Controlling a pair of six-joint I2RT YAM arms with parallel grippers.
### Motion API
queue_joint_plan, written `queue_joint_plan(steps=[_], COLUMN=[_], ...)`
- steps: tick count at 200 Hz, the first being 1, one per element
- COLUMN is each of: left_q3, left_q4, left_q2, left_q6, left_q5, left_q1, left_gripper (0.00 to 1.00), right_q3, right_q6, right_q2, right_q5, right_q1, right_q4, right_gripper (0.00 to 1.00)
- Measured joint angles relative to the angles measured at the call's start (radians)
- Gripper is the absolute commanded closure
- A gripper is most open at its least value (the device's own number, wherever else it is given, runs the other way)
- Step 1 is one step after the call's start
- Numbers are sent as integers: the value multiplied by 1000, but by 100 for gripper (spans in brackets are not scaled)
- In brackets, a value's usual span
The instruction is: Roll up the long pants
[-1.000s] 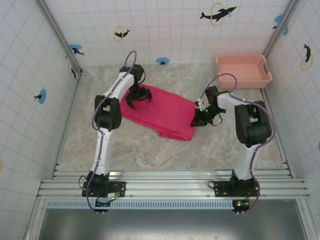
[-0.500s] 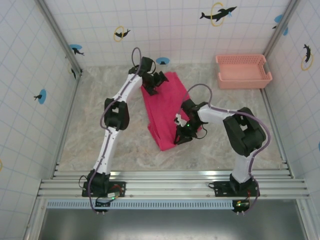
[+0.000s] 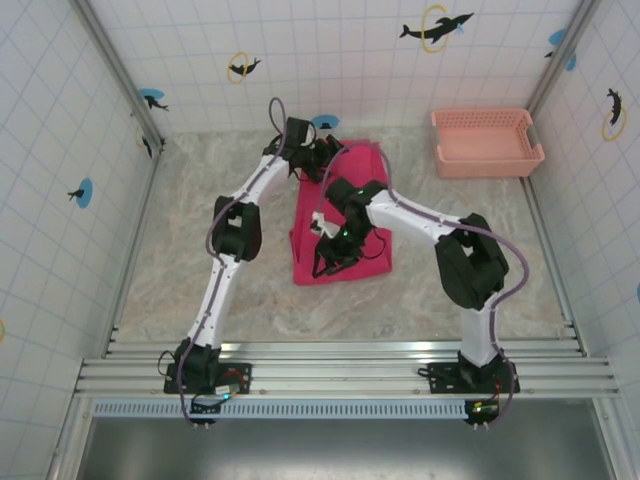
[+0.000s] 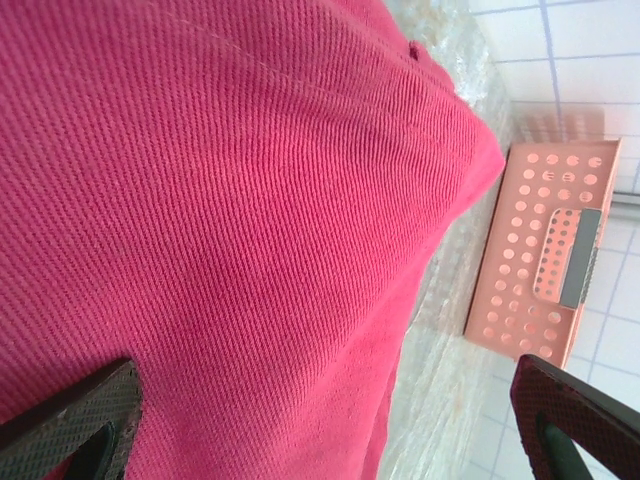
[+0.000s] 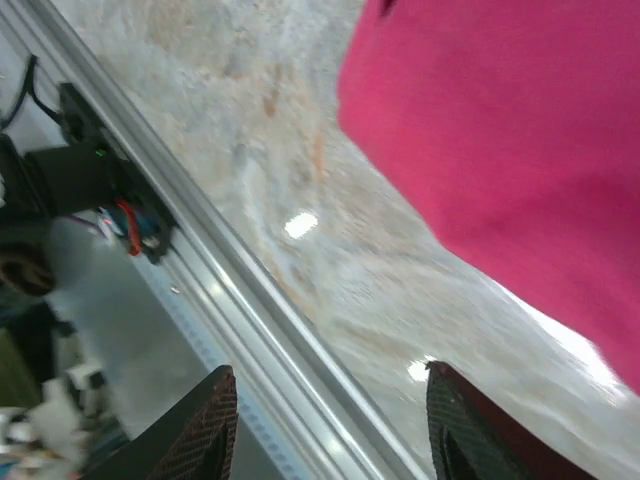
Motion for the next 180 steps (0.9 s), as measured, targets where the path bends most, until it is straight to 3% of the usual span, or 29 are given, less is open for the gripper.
queue_joint_plan(steps=[21, 46, 93, 125, 180], left_q3=[-29, -98, -205, -391, -772], left_q4=[-67, -155, -258, -326, -349], left_q2=[-37, -110, -230, -367, -596], left_q6=[59, 143, 285, 405, 515], left_q5=[8, 8, 82, 92, 92], left_q1=[49, 126, 222, 200, 182], left_gripper=[2, 3, 2, 2, 2], right_q3=[-55, -210, -459, -486, -515], right_q6=[-163, -361, -566, -651, -712], right_q2=[-142, -277, -289, -277, -202], right_q5=[175, 368, 646, 761, 826], right_q1=[-24, 24, 126, 133, 139], right_q4=[-41, -35, 135, 304, 479], right_gripper=[45, 40, 40, 40, 45])
